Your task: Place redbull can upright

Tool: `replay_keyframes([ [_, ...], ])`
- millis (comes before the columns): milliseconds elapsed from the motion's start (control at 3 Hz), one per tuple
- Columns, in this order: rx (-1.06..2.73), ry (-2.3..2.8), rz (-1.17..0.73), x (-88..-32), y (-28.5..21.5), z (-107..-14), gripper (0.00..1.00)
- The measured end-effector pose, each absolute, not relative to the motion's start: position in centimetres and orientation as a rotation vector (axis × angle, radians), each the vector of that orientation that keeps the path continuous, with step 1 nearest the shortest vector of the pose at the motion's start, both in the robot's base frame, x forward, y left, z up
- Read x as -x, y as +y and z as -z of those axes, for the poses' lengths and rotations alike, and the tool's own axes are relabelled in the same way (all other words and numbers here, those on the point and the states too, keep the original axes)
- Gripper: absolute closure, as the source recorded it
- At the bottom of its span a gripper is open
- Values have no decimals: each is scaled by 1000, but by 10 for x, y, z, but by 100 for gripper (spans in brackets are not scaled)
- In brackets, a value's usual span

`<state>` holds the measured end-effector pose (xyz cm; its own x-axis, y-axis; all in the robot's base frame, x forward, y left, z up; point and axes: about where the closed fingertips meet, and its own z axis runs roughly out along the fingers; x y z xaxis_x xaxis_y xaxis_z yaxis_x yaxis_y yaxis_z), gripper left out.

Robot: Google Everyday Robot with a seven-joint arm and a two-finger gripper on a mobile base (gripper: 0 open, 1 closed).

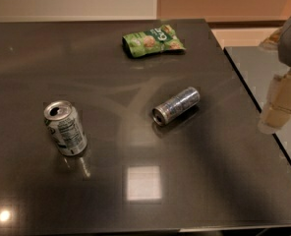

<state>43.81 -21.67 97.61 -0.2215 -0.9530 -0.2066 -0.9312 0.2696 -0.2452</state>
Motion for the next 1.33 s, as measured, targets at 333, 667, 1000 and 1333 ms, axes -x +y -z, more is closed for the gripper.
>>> replay_keyframes([
  [333,1725,2232,98,-438,-217,-976,0],
  [667,1806,2198,130,-447,-207,-977,0],
  [1000,1929,2130,152,-471,-189,-973,0],
  [1333,2050,2023,146,-496,-167,-963,0],
])
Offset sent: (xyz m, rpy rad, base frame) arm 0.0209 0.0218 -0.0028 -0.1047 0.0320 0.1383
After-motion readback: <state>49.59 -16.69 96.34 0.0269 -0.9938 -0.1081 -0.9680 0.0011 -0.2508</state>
